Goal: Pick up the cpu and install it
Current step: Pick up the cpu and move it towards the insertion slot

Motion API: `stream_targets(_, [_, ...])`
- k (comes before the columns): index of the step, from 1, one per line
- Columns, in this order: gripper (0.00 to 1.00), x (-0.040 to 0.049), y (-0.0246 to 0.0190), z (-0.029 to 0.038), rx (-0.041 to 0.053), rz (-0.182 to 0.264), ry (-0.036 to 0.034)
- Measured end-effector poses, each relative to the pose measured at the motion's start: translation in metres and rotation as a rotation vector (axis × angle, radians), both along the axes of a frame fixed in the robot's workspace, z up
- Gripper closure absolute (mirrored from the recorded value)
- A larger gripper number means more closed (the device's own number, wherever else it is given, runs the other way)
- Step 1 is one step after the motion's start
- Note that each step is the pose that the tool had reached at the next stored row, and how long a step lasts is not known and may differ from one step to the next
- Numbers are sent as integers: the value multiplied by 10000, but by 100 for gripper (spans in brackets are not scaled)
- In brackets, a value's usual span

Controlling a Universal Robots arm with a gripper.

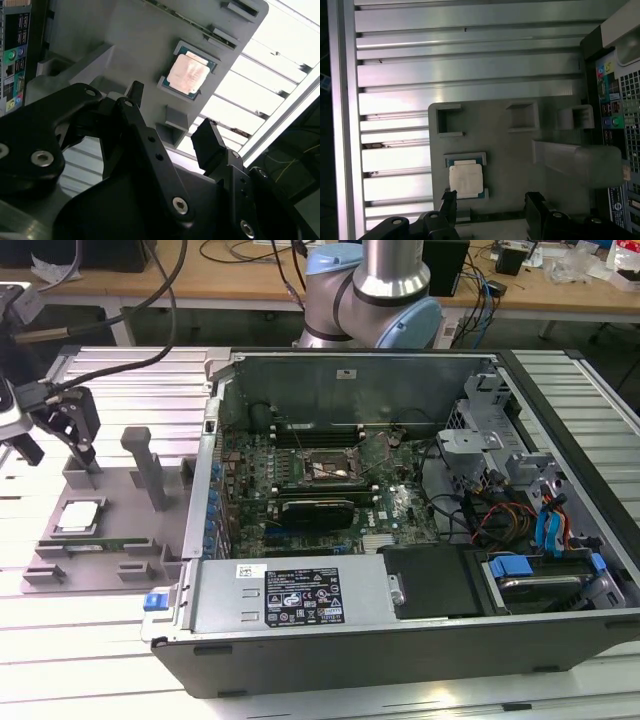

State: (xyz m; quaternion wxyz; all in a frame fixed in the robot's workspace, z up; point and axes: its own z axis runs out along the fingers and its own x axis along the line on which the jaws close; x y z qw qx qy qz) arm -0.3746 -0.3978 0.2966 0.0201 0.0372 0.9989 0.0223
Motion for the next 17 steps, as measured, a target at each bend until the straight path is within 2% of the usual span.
stream_targets(16, [34, 0, 0, -165, 0, 0, 0])
stream_targets(17, [34, -1, 1, -174, -29, -2, 2])
